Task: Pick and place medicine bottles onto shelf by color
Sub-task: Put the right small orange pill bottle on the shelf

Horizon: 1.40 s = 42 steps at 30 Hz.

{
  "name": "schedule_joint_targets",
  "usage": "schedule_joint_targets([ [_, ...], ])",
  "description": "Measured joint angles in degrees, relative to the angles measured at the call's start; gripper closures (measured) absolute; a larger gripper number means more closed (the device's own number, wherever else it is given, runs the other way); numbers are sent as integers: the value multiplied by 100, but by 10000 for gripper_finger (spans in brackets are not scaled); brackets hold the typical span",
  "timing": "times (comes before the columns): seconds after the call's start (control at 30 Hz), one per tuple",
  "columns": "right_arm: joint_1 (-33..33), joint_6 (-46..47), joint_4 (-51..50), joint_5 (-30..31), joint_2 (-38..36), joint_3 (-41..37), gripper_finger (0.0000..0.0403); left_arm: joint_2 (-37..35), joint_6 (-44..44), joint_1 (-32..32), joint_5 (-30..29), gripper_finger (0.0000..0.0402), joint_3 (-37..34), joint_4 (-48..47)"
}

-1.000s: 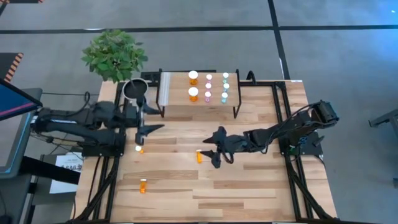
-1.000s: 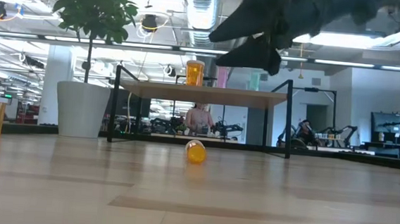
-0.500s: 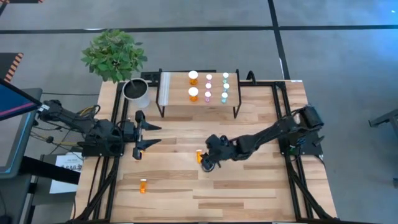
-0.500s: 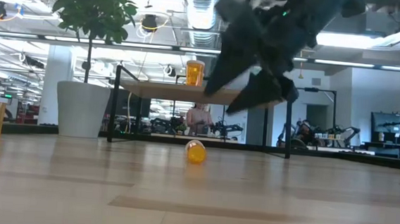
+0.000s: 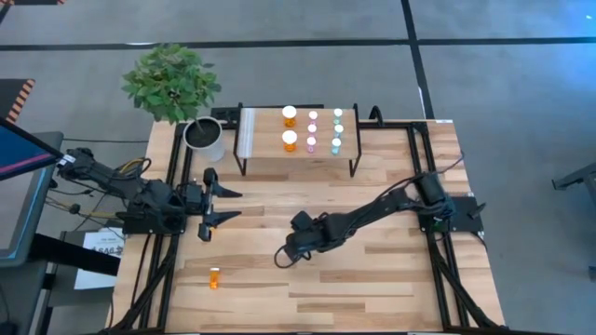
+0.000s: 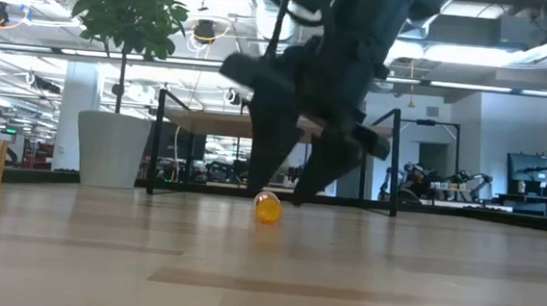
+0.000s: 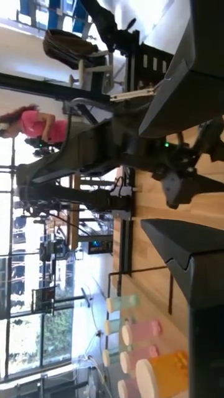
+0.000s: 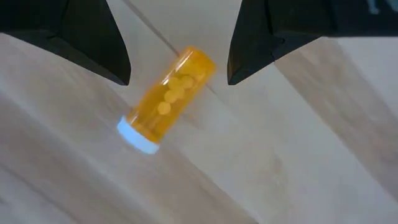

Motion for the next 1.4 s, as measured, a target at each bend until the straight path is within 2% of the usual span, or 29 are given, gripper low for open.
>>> schedule_joint_targets([
  [0.3,0,155,-187,-266,436,282,112,4,7,0,7,189,0,-22],
  [0.43,0,173,-232,-256,436,276,127,2,7,0,9,189,0,-20],
  [0.57,-2,175,-306,-263,398,263,162,2,1,0,9,189,0,-15],
  [0.87,-5,101,-496,-250,385,259,273,2,-24,0,16,189,0,-13],
  [1.0,14,-115,-511,-285,308,248,303,2,-86,0,61,189,0,-11],
  [1.1,51,-396,-532,-226,158,231,306,4,-148,0,61,189,0,-28],
  [1.23,153,-846,-285,141,-59,248,292,141,-315,0,61,187,4,-85],
  [1.4,340,-1400,-122,761,-435,250,287,552,-760,43,168,158,8,-69],
])
